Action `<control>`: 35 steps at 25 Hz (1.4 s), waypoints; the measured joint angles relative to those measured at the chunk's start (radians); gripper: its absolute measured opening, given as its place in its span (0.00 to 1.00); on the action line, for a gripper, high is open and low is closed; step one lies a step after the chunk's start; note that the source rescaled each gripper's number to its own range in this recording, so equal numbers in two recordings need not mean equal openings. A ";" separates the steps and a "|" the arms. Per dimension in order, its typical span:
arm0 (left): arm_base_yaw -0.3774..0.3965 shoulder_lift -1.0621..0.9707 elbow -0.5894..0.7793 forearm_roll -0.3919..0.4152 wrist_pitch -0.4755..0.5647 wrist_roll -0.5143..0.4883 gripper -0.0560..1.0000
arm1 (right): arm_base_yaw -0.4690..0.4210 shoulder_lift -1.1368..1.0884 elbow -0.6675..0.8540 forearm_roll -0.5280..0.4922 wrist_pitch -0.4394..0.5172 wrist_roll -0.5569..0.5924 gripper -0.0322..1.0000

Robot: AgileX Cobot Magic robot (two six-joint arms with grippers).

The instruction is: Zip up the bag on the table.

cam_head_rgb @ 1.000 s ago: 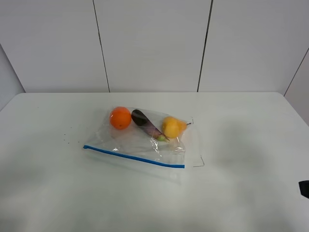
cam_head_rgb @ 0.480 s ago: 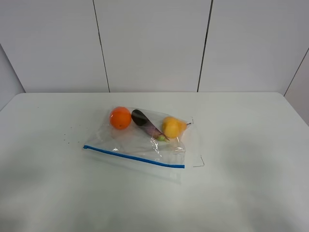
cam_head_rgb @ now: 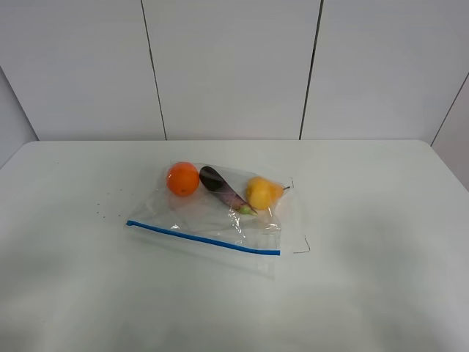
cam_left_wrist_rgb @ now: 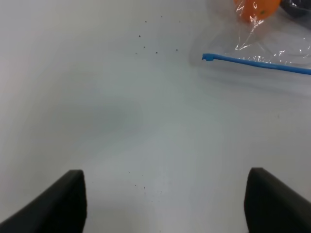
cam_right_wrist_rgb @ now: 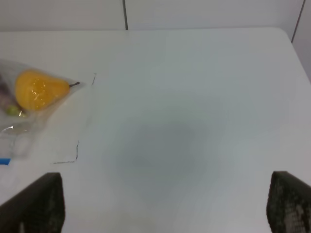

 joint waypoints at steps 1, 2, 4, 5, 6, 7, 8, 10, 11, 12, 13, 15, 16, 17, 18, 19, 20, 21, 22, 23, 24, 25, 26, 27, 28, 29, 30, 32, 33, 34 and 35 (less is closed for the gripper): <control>0.000 0.000 0.000 0.000 0.000 0.000 1.00 | 0.000 0.000 0.000 0.000 0.000 0.000 0.92; 0.000 0.000 0.000 0.000 0.000 0.000 1.00 | 0.000 0.000 0.000 0.000 0.000 0.000 0.92; 0.000 0.000 0.000 0.000 0.000 0.000 1.00 | 0.000 0.000 0.000 0.000 0.000 0.000 0.92; 0.000 0.000 0.000 0.000 0.000 0.000 1.00 | 0.000 0.000 0.000 0.000 0.000 0.000 0.92; 0.000 0.000 0.000 0.000 0.000 0.000 1.00 | 0.000 0.000 0.000 0.000 0.000 0.000 0.92; 0.000 0.000 0.000 0.000 0.000 0.000 1.00 | 0.000 0.000 0.000 0.000 0.000 0.000 0.92; 0.000 0.000 0.000 0.000 0.000 0.000 1.00 | 0.000 0.000 0.000 0.000 0.000 0.000 0.92; 0.000 0.000 0.000 0.000 0.000 0.000 1.00 | 0.000 0.000 0.000 0.000 0.000 0.000 0.92; 0.000 0.000 0.000 0.000 0.000 0.000 1.00 | 0.000 0.000 0.000 0.000 0.000 0.000 0.92; 0.000 0.000 0.000 0.000 0.000 0.000 1.00 | 0.000 0.000 0.000 0.000 0.000 0.000 0.92; 0.000 0.000 0.000 0.000 0.000 0.000 1.00 | 0.000 0.000 0.000 0.000 0.000 0.000 0.92; 0.000 0.000 0.000 0.000 0.000 0.000 1.00 | -0.018 0.000 0.000 0.000 0.000 0.000 0.92; 0.000 0.000 0.000 0.000 0.000 0.000 1.00 | -0.032 0.000 0.000 0.000 0.000 0.000 0.92; 0.000 0.000 0.000 0.000 0.000 0.000 1.00 | -0.048 0.000 0.000 0.000 0.000 0.000 0.92; 0.000 0.000 0.000 0.000 0.000 0.000 1.00 | -0.061 0.000 0.000 0.000 0.000 0.000 0.92; 0.000 0.000 0.000 0.000 0.000 0.000 1.00 | -0.068 0.000 0.000 0.000 0.000 0.000 0.92; 0.000 0.000 0.000 0.000 0.000 0.000 1.00 | -0.068 0.000 0.000 0.000 0.000 0.000 0.92; 0.000 0.000 0.000 0.000 0.000 0.000 1.00 | -0.068 0.000 0.000 0.000 -0.001 0.000 0.92; 0.000 0.000 0.000 0.000 0.000 0.000 1.00 | -0.068 0.000 0.000 0.000 -0.001 0.000 0.92; 0.000 0.000 0.000 0.000 0.000 0.000 1.00 | -0.068 0.000 0.000 0.000 -0.001 0.000 0.92; 0.000 0.000 0.000 0.000 0.000 0.000 1.00 | -0.068 0.000 0.000 0.000 -0.001 0.000 0.92; 0.000 0.000 0.000 0.000 0.000 0.000 1.00 | -0.068 0.000 0.000 0.000 -0.001 0.000 0.92; 0.000 0.000 0.000 0.000 0.000 0.000 1.00 | -0.068 0.000 0.000 0.000 -0.001 0.000 0.92; 0.000 0.000 0.000 0.000 0.000 0.000 1.00 | -0.067 0.000 0.000 0.000 -0.001 0.000 0.92; 0.000 0.000 0.000 0.000 0.000 0.000 1.00 | -0.061 0.000 0.000 0.000 -0.001 0.000 0.92; 0.000 0.000 0.000 0.000 0.000 0.000 1.00 | -0.051 0.000 0.000 0.000 -0.001 0.000 0.92; 0.000 0.000 0.000 0.000 0.000 0.000 1.00 | -0.043 0.000 0.000 0.000 -0.001 0.000 0.92; 0.000 0.000 0.000 0.000 0.000 0.000 1.00 | -0.036 0.000 0.000 0.000 -0.001 0.000 0.92; 0.000 0.000 0.000 0.000 0.000 0.000 1.00 | -0.036 0.000 0.000 0.000 -0.001 0.000 0.92; 0.000 0.000 0.000 0.000 0.000 0.000 1.00 | -0.036 0.000 0.000 0.000 -0.001 0.000 0.92; 0.000 0.000 0.000 0.000 0.000 0.000 1.00 | -0.036 0.000 0.000 0.000 -0.001 0.000 0.92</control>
